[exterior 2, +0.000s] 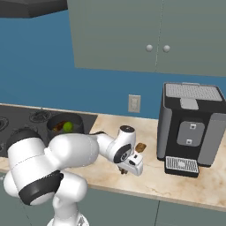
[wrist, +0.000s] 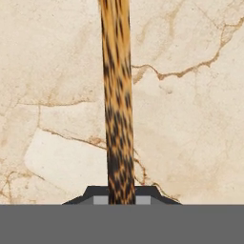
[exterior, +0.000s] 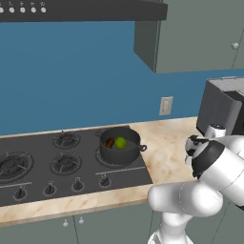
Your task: Put the lime and sweet potato in the pot. Retrieve the spatula and lightly stir the vegetables in the pot.
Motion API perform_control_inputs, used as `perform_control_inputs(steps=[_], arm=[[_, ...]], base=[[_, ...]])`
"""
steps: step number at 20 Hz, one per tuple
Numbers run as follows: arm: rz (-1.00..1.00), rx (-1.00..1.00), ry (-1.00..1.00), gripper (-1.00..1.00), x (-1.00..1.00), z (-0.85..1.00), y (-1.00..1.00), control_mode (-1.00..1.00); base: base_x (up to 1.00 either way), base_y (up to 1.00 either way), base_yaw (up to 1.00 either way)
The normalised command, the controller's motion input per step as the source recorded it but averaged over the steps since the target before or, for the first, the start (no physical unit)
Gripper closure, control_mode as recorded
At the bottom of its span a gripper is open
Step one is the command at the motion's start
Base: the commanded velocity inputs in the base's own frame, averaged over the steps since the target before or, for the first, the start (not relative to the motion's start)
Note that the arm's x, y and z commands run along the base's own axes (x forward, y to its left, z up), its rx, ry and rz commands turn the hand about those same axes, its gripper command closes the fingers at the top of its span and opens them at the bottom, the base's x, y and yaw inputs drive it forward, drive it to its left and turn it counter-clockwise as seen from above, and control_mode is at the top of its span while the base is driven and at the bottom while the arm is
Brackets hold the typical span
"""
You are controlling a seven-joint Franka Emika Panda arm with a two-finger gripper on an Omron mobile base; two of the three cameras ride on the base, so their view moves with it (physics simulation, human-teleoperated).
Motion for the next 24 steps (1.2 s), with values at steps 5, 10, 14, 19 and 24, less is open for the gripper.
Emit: perform_control_inputs(steps=[5, 10, 14, 19, 24], arm=[[0.06, 0.0, 0.0, 1.0, -0.04, 0.46, 0.0, -1.0], [0.15, 0.0, 0.03, 1.0, -0.11, 0.98, 0.11, -1.0], [0.29, -0.03, 0.1, 1.0, 0.0, 0.7, 0.3, -1.0], [0.45, -0.02, 0.1, 1.0, 0.0, 0.64, 0.17, -1.0], [0.5, 0.0, 0.08, 1.0, 0.01, 0.64, 0.05, -1.0]], base=[[0.0, 0.0, 0.0], [0.0, 0.0, 0.0], [0.0, 0.0, 0.0], [0.0, 0.0, 0.0], [0.0, 0.0, 0.0]])
